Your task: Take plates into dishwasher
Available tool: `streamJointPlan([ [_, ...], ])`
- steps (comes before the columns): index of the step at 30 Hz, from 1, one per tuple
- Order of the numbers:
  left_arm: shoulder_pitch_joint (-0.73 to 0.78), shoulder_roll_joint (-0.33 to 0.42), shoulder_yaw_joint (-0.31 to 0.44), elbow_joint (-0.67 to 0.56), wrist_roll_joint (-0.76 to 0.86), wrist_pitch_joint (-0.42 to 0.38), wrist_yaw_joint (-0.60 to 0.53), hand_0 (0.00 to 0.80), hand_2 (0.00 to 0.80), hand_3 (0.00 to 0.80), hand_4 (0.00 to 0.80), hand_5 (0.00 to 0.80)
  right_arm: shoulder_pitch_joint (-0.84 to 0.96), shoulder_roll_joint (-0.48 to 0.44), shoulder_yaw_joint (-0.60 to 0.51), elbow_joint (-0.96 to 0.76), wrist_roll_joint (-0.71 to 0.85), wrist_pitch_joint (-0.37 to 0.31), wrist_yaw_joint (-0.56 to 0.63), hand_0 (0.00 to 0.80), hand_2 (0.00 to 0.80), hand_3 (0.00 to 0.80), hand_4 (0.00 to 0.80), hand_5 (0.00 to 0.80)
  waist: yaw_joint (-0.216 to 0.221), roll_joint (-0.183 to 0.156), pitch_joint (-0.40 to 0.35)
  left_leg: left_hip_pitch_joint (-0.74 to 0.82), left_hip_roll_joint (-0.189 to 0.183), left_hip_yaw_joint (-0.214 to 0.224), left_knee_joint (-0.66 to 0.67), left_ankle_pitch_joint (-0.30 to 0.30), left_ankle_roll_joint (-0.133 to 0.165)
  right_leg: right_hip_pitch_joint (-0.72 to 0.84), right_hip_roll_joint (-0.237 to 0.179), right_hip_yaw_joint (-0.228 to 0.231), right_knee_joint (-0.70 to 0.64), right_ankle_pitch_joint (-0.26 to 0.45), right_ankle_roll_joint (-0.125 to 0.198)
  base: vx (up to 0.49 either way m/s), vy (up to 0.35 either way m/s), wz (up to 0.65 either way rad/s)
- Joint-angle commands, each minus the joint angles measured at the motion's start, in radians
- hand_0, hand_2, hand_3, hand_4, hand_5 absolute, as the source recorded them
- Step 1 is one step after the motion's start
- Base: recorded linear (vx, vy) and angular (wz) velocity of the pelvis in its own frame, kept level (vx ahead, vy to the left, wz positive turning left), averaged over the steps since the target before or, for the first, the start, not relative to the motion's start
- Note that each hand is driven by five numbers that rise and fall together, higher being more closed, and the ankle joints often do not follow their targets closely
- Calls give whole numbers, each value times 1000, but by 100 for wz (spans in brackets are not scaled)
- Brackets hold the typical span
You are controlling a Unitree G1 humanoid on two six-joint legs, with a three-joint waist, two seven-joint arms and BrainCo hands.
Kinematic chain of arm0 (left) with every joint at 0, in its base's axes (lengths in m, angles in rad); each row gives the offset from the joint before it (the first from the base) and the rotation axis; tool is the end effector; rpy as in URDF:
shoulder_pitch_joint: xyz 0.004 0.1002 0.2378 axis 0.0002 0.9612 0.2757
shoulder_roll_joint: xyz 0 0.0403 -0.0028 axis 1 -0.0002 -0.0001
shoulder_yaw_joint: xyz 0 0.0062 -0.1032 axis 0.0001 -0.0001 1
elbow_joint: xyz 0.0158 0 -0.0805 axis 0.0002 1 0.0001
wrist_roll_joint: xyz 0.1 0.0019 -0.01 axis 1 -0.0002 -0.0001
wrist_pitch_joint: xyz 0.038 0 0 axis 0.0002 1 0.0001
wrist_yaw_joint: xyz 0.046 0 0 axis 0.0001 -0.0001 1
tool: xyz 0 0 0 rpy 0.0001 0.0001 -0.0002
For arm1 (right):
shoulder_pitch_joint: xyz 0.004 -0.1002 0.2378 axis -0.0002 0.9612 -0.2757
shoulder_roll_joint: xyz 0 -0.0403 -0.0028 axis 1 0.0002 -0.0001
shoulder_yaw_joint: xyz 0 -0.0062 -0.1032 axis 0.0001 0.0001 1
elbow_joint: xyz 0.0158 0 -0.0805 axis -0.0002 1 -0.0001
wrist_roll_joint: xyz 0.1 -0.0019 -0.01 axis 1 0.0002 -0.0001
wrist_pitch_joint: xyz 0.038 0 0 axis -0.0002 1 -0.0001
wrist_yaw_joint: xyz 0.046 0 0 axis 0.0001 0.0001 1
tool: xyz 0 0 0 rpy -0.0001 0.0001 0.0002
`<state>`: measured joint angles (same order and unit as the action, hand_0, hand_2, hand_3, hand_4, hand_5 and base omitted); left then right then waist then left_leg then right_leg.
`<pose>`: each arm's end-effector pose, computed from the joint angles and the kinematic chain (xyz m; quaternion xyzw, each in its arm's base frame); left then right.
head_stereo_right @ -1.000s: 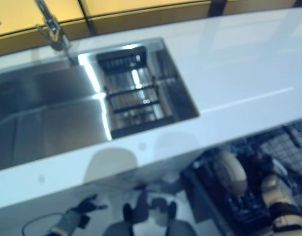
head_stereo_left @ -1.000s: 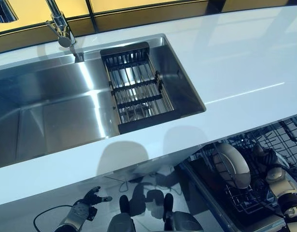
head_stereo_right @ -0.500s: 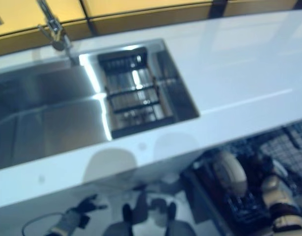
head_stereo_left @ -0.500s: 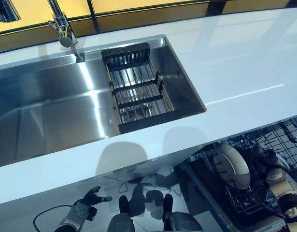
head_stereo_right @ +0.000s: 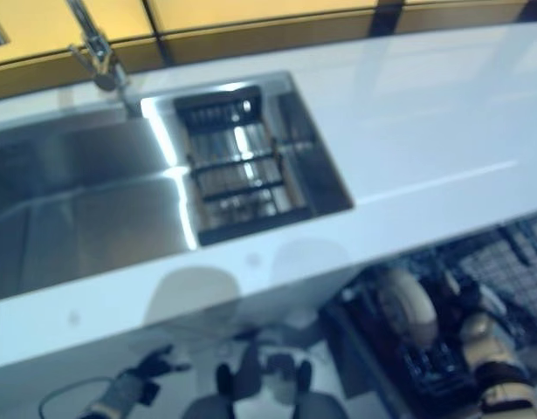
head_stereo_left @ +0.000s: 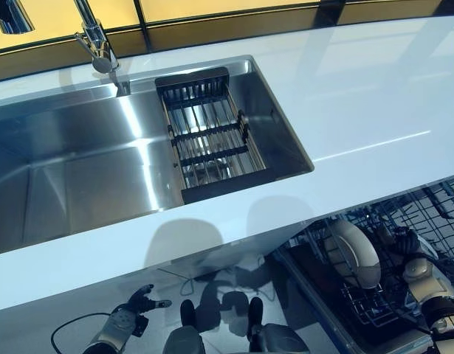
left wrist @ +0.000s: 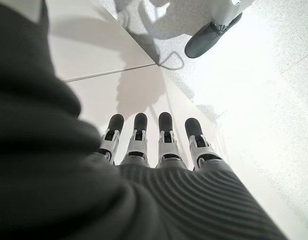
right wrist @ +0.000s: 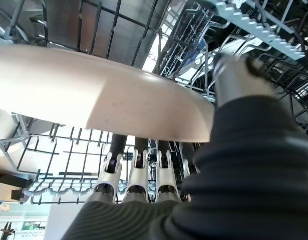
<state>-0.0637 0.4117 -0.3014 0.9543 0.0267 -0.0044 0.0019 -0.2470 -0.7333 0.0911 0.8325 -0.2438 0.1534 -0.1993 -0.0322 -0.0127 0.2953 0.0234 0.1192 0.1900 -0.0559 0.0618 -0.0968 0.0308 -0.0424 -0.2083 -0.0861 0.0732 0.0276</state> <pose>0.1359 0.2505 -0.0791 0.2640 0.4408 -0.0433 0.8568 0.2031 -0.3494 0.0270 -0.4739 0.3073 -0.1974 0.8013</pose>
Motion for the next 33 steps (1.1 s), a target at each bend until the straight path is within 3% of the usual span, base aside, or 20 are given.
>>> streamJointPlan([
  [1,-45,13,-31,16,15,-6,4,0,0,0,0,0,-17,-14,17,-12,-31,0,-19,0,0,0,0,0,34,-27,-27,-80,-47,6,7,22,47,-18,39,-5,70,-81,11,0,0,0],
  [13,-42,8,-29,23,19,-9,7,0,0,0,0,0,-14,-19,8,-44,-16,-6,-41,0,0,0,0,0,32,-31,-31,-72,-46,6,5,20,47,-15,41,-3,72,-81,11,0,0,0],
  [20,-12,-1,1,6,15,1,12,0,0,0,0,0,29,-23,-89,-296,96,17,-75,0,0,0,0,0,7,-38,-35,-56,-43,14,-1,18,48,-10,46,12,74,-82,11,9,20,-3],
  [33,32,-29,75,46,47,-15,26,0,0,0,0,0,226,-25,-294,-629,228,-108,149,0,0,0,0,0,-61,-73,-84,-17,-27,70,-6,-1,55,3,52,43,72,-90,12,17,25,-10],
])
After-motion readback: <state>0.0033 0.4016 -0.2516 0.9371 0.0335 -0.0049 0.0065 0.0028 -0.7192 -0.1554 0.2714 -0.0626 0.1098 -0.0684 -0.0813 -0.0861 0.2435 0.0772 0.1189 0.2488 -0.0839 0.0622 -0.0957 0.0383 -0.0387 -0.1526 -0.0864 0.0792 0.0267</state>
